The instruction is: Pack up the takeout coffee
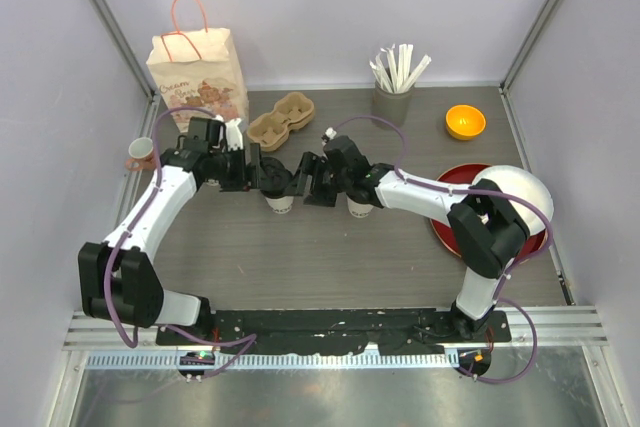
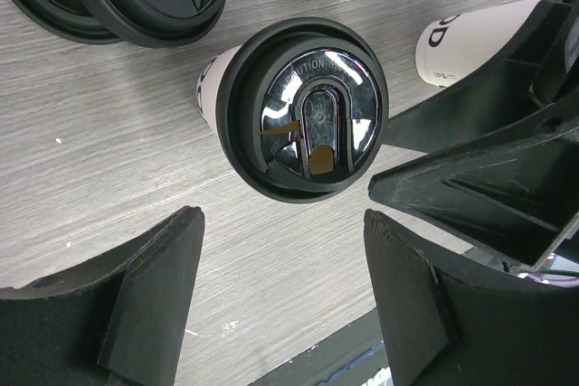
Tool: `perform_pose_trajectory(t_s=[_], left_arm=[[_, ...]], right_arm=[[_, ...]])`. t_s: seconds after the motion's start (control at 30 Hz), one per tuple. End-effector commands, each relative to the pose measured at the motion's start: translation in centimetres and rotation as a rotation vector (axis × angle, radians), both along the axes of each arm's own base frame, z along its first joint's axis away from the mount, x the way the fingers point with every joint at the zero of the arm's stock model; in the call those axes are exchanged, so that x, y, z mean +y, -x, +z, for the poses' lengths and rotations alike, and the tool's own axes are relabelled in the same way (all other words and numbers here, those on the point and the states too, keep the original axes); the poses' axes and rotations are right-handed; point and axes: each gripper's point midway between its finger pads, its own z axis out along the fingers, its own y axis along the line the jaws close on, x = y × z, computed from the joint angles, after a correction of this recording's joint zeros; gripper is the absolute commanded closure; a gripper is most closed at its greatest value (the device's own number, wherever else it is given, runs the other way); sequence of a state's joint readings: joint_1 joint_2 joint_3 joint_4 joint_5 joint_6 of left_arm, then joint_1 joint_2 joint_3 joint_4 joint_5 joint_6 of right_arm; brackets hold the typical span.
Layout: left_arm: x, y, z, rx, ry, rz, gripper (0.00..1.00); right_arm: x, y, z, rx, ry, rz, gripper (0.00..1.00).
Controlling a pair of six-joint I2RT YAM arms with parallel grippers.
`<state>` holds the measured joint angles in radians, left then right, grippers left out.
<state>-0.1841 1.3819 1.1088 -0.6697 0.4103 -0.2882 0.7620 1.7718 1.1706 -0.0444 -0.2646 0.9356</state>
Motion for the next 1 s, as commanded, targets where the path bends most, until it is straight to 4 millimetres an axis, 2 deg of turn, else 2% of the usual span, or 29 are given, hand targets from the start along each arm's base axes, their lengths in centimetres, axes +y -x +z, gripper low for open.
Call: perform_pose_trajectory(t_s=[0.0, 0.13, 0.27, 0.33, 0.43, 0.5, 0.53, 0.6, 0.63, 0.7, 0.77, 0.93, 0.97], left_arm=[[-0.5, 0.5, 1.9, 0.035, 0.068, 0.017, 0.24], [-0.7, 0.0, 2.6, 0.038, 0.109, 0.055, 0.22], [-0.6, -1.0, 2.0, 0.044, 0.141, 0.126, 0.22], [-0.8, -1.0, 2.2, 0.064, 0.173, 0.151, 0.21], [-1.1, -1.1, 2.4, 0.073, 0.202, 0.165, 0.20], [-1.1, -1.3, 1.8, 0.087, 0.211, 0.201, 0.20], [-0.9, -1.3, 0.8, 0.108, 0.206, 0.221, 0.20], [-1.1, -1.7, 0.3, 0.103, 0.216, 0.224, 0.21], [-1.2, -1.6, -0.5, 0.117, 0.217, 0.216, 0.22], [-1.2, -1.7, -0.9, 0.111, 0.215, 0.215, 0.24], [-1.2, -2.2, -1.3, 0.090, 0.216, 0.214, 0.25], [-1.6, -2.0, -3.3, 0.136, 0.249, 0.213, 0.29], [-1.5, -2.0, -3.7, 0.155, 0.252, 0.221, 0.30]], right_arm=[[0.1, -0.3, 3.3, -0.081, -0.032, 0.011, 0.23], [1.1, -1.3, 4.8, -0.120, -0.075, 0.011, 0.21], [1.7, -2.4, 6.5, -0.158, -0.138, -0.025, 0.20], [1.8, -2.7, 7.4, -0.181, -0.165, -0.036, 0.20], [1.3, -3.4, 7.6, -0.194, -0.185, -0.086, 0.19], [1.1, -4.0, 6.9, -0.186, -0.179, -0.114, 0.19], [1.1, -4.4, 5.7, -0.172, -0.157, -0.131, 0.19], [1.3, -4.9, 4.9, -0.160, -0.147, -0.139, 0.25], [1.6, -5.0, 3.6, -0.138, -0.133, -0.130, 0.27], [2.2, -5.2, 3.5, -0.133, -0.147, -0.118, 0.35], [2.4, -5.0, 2.6, -0.110, -0.144, -0.108, 0.43], [2.4, -4.2, 0.8, -0.069, -0.140, -0.090, 0.48], [2.4, -4.0, 0.4, -0.059, -0.137, -0.085, 0.52]])
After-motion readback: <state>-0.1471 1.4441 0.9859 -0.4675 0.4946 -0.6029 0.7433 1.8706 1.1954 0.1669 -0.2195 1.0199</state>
